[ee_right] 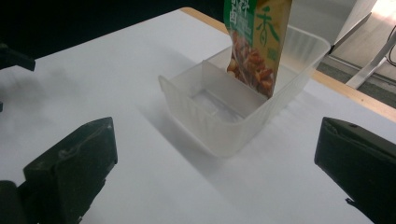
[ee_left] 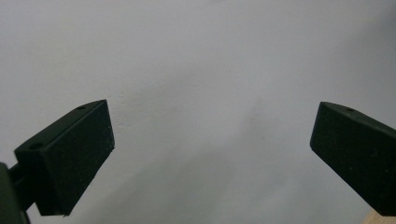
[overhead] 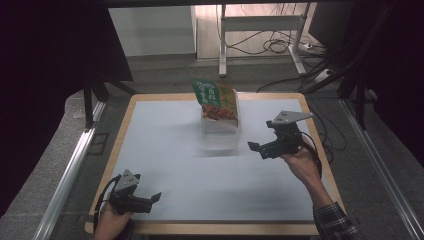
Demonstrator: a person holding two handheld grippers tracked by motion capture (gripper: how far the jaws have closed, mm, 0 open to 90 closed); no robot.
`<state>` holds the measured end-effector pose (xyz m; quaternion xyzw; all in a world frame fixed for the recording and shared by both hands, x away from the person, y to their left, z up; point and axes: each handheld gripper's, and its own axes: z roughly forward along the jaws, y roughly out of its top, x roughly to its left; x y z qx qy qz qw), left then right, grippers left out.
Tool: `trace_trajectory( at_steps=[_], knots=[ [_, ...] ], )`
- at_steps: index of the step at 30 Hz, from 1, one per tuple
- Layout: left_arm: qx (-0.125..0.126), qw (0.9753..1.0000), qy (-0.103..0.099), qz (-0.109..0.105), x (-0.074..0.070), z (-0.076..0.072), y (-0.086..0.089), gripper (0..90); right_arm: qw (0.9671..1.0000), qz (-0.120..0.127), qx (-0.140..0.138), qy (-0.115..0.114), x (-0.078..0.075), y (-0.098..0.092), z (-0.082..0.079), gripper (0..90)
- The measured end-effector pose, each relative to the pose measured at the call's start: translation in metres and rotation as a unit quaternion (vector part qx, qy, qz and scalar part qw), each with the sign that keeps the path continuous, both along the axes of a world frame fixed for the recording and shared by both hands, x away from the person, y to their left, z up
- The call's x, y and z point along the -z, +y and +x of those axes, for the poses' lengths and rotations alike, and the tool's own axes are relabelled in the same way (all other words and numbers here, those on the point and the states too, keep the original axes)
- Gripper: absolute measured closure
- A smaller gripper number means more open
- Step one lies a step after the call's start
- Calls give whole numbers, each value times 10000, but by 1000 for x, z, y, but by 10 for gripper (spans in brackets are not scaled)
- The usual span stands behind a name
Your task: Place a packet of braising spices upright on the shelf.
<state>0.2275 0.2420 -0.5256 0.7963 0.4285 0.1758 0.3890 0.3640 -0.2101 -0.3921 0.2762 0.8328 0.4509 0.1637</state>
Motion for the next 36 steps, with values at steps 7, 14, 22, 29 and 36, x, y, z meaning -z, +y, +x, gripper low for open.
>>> trace_trajectory(
  at_steps=[7,14,22,29,36],
  knots=[
    [2,10000,3,3,0,0,0,0,10000,-24,77,-12,7,-10,-15,0],
    [8,10000,-7,26,0,0,0,0,9998,-36,203,2,12,-23,-29,0],
    [-10,10000,-4,13,0,0,-1,0,9993,-89,364,-30,19,-38,-45,0],
    [-15,10000,1,22,0,0,-1,0,9988,-48,496,12,30,-51,-58,0],
    [-14,10000,1,27,0,0,-1,0,9979,4,650,-50,41,-62,-71,0]
  ],
)
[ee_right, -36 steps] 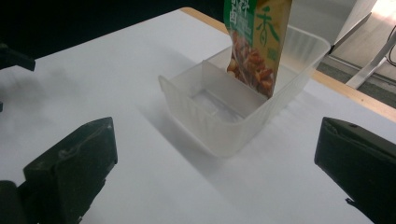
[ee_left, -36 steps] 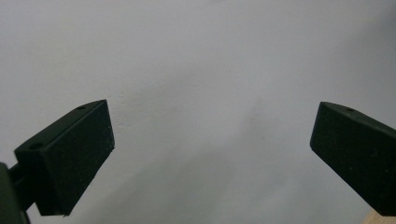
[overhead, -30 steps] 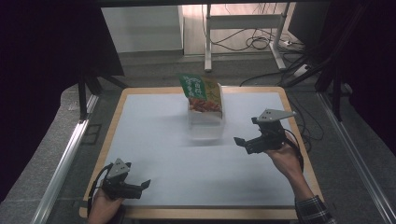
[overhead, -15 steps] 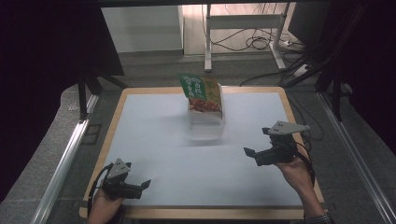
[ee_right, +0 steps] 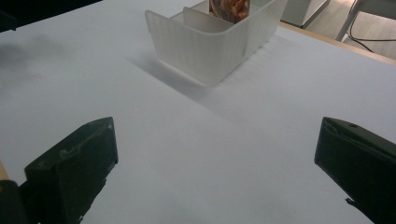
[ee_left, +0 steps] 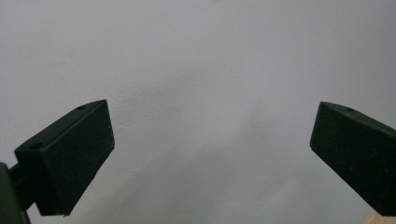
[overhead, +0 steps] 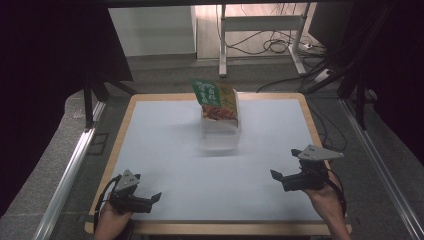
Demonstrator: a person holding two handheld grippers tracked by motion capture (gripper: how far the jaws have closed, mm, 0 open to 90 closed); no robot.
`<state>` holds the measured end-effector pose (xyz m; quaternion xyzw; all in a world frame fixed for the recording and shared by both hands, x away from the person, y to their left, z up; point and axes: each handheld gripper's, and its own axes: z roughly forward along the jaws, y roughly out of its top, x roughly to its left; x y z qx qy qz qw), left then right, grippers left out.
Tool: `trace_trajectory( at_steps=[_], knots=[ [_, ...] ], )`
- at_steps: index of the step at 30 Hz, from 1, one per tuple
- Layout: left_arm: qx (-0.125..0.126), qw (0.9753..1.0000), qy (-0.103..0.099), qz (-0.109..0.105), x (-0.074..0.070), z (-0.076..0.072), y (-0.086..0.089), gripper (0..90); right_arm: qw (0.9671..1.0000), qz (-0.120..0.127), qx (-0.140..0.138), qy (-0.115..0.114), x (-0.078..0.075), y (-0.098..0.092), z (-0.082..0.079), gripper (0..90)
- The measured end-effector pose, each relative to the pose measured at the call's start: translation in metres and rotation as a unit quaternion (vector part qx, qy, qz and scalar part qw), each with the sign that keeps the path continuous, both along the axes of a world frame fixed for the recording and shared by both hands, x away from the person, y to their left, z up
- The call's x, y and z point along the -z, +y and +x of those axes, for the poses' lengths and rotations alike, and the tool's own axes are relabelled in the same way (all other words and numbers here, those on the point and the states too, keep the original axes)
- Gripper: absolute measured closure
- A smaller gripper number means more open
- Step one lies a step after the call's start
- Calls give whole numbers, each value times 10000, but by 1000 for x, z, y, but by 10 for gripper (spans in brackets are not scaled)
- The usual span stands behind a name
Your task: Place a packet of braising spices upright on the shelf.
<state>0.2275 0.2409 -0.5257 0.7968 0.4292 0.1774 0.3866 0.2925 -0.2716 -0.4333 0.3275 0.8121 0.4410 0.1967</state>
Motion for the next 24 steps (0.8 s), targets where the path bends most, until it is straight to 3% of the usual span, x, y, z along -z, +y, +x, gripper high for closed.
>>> trace_trajectory(
  at_steps=[12,24],
  knots=[
    [9,10000,0,12,0,0,0,0,9998,27,189,-106,21,-14,-22,0],
    [32,10000,0,27,0,0,0,0,9991,-25,350,246,48,-26,-34,0]
  ],
)
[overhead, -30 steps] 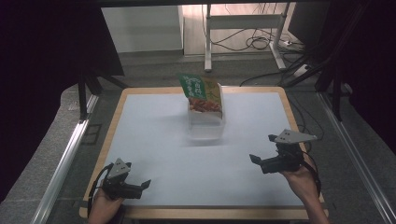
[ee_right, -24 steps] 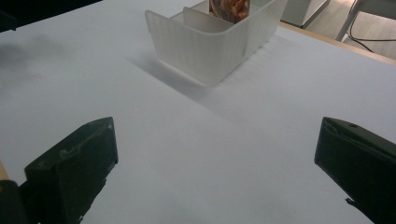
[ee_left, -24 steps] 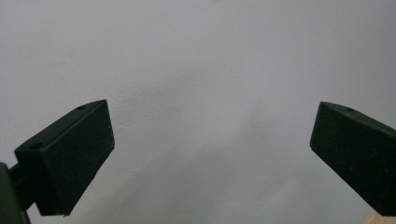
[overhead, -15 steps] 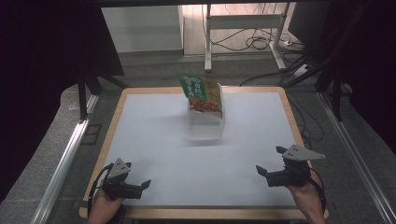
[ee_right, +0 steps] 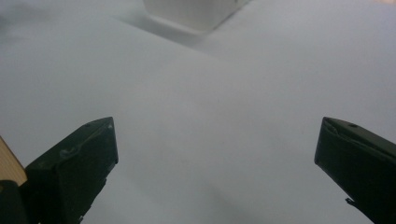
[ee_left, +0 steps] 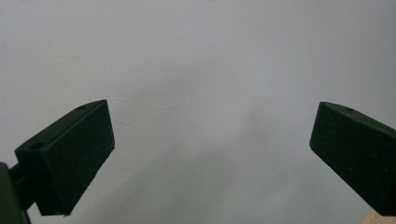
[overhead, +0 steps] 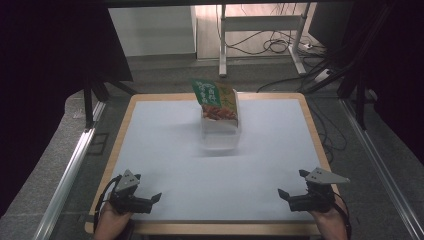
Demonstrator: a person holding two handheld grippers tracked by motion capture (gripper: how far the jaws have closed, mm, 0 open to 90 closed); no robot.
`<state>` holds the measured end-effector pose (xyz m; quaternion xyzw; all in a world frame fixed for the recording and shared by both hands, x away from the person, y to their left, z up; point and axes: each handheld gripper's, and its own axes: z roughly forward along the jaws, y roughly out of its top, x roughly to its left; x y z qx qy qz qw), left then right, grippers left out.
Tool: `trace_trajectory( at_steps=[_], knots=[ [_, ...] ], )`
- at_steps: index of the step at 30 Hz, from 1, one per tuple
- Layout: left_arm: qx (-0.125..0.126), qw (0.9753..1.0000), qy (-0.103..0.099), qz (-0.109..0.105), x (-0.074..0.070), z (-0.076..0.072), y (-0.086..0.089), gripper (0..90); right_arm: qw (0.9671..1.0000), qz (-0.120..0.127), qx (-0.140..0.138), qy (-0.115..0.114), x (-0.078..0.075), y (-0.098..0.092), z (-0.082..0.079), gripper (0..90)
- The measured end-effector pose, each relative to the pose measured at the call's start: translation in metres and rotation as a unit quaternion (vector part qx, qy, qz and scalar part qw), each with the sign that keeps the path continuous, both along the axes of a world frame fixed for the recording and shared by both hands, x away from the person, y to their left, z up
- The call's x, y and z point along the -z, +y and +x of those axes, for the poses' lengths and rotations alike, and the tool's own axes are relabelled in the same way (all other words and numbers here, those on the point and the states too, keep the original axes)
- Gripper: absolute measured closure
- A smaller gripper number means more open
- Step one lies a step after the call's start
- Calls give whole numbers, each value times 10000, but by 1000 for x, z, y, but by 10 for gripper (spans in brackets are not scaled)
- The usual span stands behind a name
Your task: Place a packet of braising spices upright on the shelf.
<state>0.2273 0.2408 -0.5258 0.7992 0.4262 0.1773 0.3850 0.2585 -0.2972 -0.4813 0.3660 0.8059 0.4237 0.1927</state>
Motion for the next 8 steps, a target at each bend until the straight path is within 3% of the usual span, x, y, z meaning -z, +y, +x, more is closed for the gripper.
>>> trace_trajectory(
  at_steps=[8],
  knots=[
    [18,10000,3,24,0,1,-1,0,9997,-124,-11,206,7,-2,1,0]
  ],
)
